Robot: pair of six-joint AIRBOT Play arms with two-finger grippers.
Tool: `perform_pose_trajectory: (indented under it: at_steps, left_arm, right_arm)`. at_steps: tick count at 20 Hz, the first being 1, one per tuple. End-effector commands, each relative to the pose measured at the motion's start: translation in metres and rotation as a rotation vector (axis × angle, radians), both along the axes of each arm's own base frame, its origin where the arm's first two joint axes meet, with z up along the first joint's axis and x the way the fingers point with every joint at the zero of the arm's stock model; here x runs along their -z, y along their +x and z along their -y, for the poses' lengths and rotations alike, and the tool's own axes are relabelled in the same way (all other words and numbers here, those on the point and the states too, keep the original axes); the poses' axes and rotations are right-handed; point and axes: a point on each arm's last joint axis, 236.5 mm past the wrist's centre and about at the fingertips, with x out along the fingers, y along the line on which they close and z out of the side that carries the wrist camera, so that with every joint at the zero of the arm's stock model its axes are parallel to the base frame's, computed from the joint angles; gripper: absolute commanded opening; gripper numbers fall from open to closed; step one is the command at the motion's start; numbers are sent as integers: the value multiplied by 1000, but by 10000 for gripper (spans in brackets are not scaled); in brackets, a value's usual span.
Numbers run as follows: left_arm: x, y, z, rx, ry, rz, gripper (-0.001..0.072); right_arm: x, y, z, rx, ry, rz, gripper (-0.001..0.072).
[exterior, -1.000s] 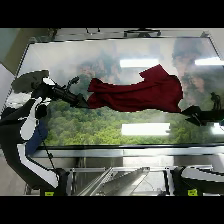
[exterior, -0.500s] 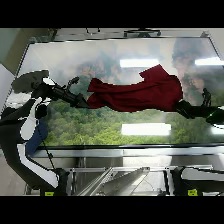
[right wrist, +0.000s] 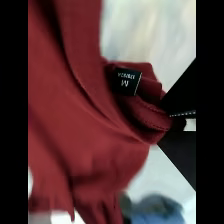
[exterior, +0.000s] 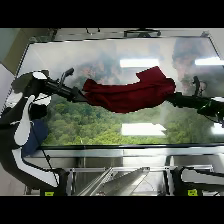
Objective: Fold the shirts.
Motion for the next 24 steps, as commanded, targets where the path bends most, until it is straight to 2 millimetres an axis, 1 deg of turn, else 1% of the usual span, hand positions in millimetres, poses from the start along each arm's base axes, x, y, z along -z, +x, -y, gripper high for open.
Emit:
perform_pose_trajectory:
  at_steps: [1,3,5,7,8,9,10,11,12,13,14,15,16,17,18,19,20,22,24]
  left_arm:
    - [-105,-5,15,-17,-242,221,19]
    - [-179,-21,14,-34,-349,411,18]
    - [-263,-49,7,-61,-454,652,19]
    - [-350,-87,-13,-140,-541,932,21]
    - [-384,-106,-25,-199,-551,1061,22]
    - [-414,-123,-39,-282,-530,1184,22]
    - [-434,-133,-54,-369,-477,1284,23]
    - [-447,-140,-71,-470,-391,1368,24]
    - [-454,-143,-86,-554,-315,1409,24]
    - [-454,-145,-98,-612,-247,1425,25]
    - [-451,-146,-102,-622,-216,1426,25]
    - [-443,-139,-104,-620,-191,1403,25]
    - [-429,-131,-100,-589,-168,1358,25]
    - [-403,-116,-93,-532,-128,1282,25]
    - [-373,-100,-83,-460,-87,1198,25]
    - [-336,-77,-72,-396,-35,1095,24]
    - [-296,-55,-61,-337,24,990,25]
    - [-218,-21,-35,-212,121,816,25]
    - [-134,18,-8,-126,177,665,25]
  right_arm:
    - [-113,-28,-19,-94,100,219,31]
    - [-209,-51,-18,-69,155,457,31]
    - [-312,-91,-17,-17,185,741,30]
    - [-392,-135,-19,60,122,998,30]
    - [-424,-153,-19,124,69,1099,30]
    - [-452,-169,-21,198,1,1194,30]
    - [-476,-183,-23,267,-73,1271,30]
    - [-491,-193,-26,312,-124,1322,30]
    - [-502,-200,-29,348,-159,1346,30]
    - [-506,-202,-32,358,-157,1333,31]
    - [-502,-200,-33,354,-166,1307,31]
    - [-486,-189,-30,349,-209,1243,31]
    - [-463,-174,-24,349,-255,1145,30]
    - [-433,-159,-17,341,-278,1038,31]
    - [-407,-145,-14,317,-259,961,31]
    - [-374,-129,-13,283,-207,869,31]
    - [-335,-113,-14,259,-173,770,31]
    - [-238,-81,-19,234,-145,541,31]
    - [-132,-52,-20,280,-157,334,31]
